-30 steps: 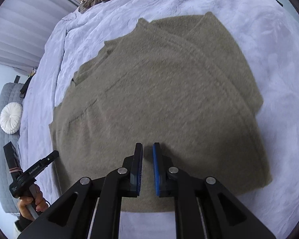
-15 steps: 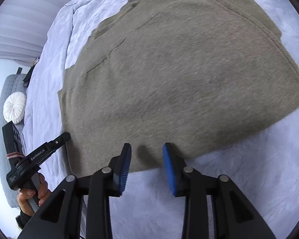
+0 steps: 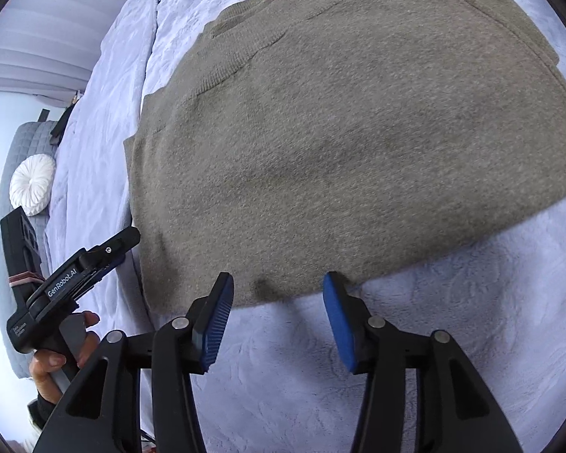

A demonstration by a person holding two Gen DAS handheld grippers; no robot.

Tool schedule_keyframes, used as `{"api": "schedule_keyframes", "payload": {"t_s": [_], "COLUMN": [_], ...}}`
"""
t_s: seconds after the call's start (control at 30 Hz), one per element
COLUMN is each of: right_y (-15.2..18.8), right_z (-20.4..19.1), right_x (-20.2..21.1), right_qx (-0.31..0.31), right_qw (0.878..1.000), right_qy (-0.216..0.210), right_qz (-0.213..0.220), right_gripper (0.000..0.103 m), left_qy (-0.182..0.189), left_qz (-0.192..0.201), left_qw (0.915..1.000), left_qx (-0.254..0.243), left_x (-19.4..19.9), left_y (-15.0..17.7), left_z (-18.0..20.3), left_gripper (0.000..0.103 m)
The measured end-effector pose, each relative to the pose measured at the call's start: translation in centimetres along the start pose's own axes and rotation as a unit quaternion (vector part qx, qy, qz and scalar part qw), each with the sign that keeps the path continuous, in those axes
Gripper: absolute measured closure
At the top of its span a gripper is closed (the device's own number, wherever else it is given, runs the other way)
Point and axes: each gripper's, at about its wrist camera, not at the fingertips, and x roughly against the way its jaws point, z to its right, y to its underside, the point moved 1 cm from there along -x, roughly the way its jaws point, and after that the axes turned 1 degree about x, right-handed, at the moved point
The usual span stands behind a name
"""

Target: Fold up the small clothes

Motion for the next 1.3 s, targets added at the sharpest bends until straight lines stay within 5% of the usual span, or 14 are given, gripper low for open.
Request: {"api": "schedule_keyframes", "payload": {"t_s": [0.17, 0.27, 0.67, 0.93, 1.17, 1.3], "right_y": [0.2, 0.4, 1.4, 1.8, 1.3, 1.0], "right_z": [-0.6, -0.7, -1.1, -0.6, -0.4, -0.9], "right_x": [-0.6, -1.0, -2.6, -3.8, -5.9, -7.3], "right_qx": [0.000, -0.004, -0.027, -0.060, -0.117, -0.134], "right_qw": [1.000, 1.000, 0.998, 0.993, 0.978, 0.972], "right_qy": [-0.009, -0.014, -0.053, -0.090, -0.167, -0.192], "right_qz": [-0.005, -0.011, -0.032, -0.036, -0.036, -0.037], "right_gripper": [0.038, 0.036, 0.036, 0.036, 0.036, 0.035], "left_qy": [-0.005, -0.001, -0.003, 0.030, 0.104, 0.113], "left_qz": [-0.002, 0.001, -0.009, -0.016, -0.005, -0.006], "left_qw": [1.0000, 1.0000, 1.0000, 0.9992, 0.9912, 0.9893], "left_qx": [-0.004, 0.001, 0.001, 0.023, 0.081, 0.092], "left_x": [-0.1, -0.1, -0.6, -0.5, 0.2, 0.1], "left_y": [-0.1, -0.1, 0.2, 0.1, -0.3, -0.6], "left_z": [0.1, 0.1, -0.2, -0.9, -3.2, -3.7], "left_gripper": [0.016, 0.000, 0.000, 0.000, 0.000, 0.000]}}
